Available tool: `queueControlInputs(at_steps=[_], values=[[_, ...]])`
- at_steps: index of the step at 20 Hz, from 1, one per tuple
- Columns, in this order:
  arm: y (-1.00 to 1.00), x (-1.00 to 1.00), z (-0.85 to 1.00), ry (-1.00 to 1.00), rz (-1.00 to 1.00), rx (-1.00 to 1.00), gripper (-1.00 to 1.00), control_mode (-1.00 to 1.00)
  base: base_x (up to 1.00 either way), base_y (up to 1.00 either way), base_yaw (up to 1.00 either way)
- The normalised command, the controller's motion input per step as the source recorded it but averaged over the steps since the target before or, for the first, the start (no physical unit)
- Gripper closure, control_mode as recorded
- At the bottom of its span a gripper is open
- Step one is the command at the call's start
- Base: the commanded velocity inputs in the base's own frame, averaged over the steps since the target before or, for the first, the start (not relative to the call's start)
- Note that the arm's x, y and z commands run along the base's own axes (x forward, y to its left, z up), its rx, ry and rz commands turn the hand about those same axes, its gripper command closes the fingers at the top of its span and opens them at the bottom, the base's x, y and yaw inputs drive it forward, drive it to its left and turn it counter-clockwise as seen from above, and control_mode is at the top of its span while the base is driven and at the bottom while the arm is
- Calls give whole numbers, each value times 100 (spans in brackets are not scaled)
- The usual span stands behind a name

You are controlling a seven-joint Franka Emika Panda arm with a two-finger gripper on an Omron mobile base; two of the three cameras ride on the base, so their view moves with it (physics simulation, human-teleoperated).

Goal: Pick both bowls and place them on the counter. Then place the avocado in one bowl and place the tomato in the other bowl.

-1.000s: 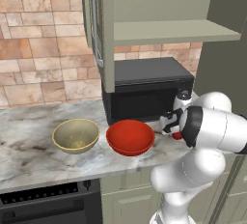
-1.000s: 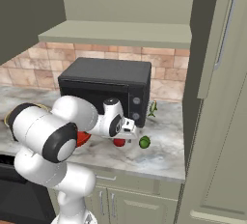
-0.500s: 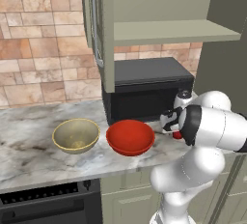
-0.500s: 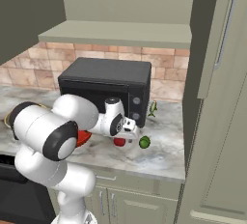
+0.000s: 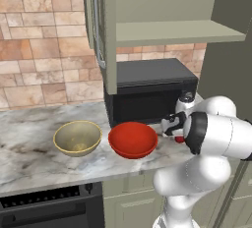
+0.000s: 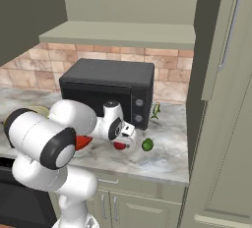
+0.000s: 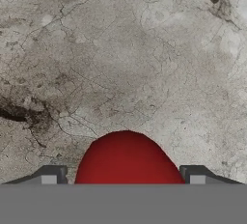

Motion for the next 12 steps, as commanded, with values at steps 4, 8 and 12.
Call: queueControlInputs(at_steps=[4, 8, 12], values=[[14, 0, -18, 0, -2, 1, 100, -100, 0, 0, 0], [2, -12, 1, 0, -1, 1, 100, -100, 0, 0, 0], [-5, -48, 55, -9, 0, 8, 100, -100, 0, 0, 0]])
